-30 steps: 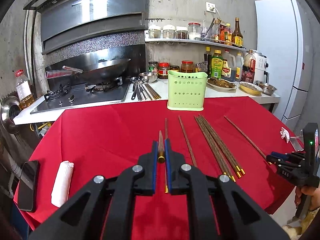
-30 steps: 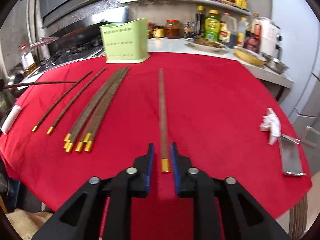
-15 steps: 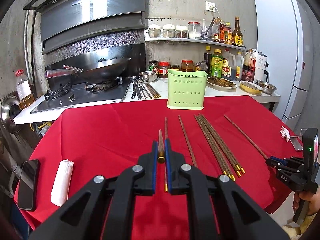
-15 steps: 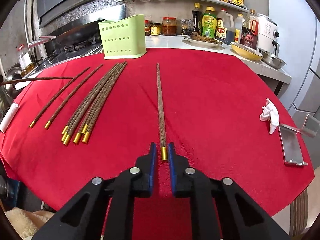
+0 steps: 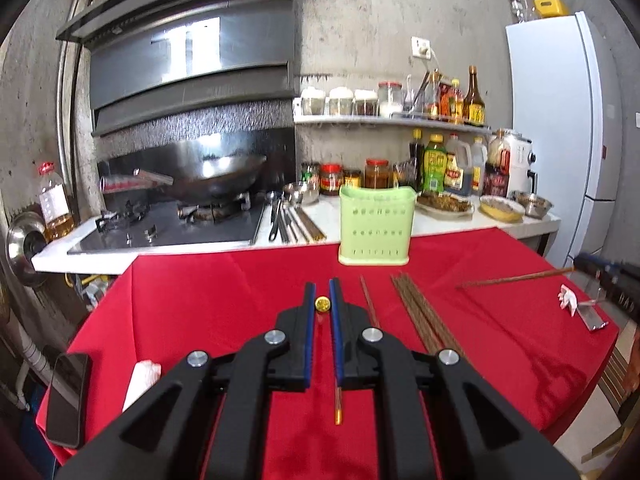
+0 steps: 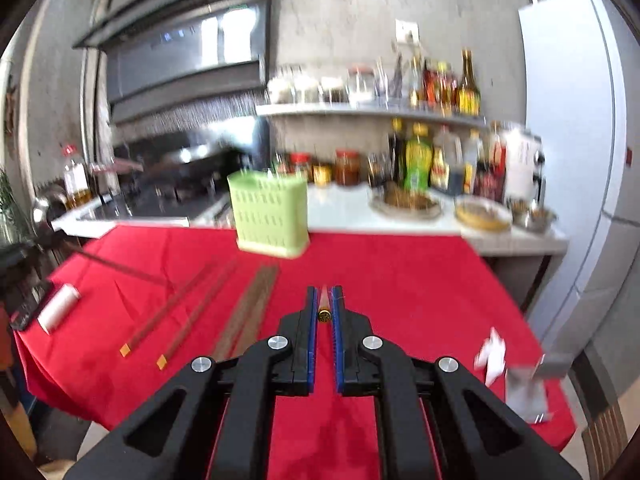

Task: Organize utensils
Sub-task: 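Lift the held chopsticks off the red cloth with both grippers, then turn both chopsticks upright and carry them above the green holder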

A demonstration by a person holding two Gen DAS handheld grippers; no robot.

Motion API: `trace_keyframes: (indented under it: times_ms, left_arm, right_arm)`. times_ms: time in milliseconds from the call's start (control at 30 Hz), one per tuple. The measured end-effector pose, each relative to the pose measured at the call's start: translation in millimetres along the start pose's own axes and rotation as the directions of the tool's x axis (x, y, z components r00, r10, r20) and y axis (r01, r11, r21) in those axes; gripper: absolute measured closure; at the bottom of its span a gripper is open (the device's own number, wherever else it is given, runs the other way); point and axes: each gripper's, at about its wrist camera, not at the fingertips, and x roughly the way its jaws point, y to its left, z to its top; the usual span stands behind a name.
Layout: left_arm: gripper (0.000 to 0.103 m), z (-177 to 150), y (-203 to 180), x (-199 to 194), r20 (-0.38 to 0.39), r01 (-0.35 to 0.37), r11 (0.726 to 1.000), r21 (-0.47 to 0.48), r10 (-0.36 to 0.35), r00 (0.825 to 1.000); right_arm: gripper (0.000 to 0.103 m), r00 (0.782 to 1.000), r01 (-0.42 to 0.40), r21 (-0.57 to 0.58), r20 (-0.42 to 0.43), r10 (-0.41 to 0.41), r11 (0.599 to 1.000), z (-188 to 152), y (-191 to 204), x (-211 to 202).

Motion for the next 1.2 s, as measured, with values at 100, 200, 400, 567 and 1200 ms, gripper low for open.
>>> trace_keyframes:
  times_ms: [100, 200, 400, 567, 1200]
  left_arm:
    - [0.096, 12.8, 0.4, -0.4, 0.035, 0.014, 1.0, 0.014, -0.015, 0.999]
    - [0.096, 27.2, 5.3, 3.1, 0.056, 0.016, 1.0, 0.017, -0.016, 0.998]
    - [0.096, 41.5, 12.9, 16.5, 0.048, 0.021, 1.0, 0.01, -0.022, 0.999]
    - [0.096, 44.7, 11.6, 20.7, 0.051, 0.012, 1.0, 0.021, -0.013, 0.999]
    - [0.096, 25.6, 1.9, 81.7, -0.089, 0.01, 0.998, 0.063, -0.004, 0.996]
  right_arm:
    - [0.096, 0.999, -0.027, 0.004, 0.019, 0.027, 1.0, 25.0, -1.6, -1.8]
    - [0.096, 0.998, -0.037, -0.003, 0.047, 0.037, 0.999, 53.5, -3.4, -2.1]
    - [0.096, 0.998, -0.026, -0.03, 0.054, 0.028, 0.999, 74.3, -0.7, 14.2]
    - [0.095, 0.999, -0.01, -0.054, 0.036, 0.012, 0.998, 73.7, 0.9, 28.9]
    - [0.096, 0.998, -0.045, -0.071, -0.039, 0.042, 0.997, 53.6, 10.9, 73.6]
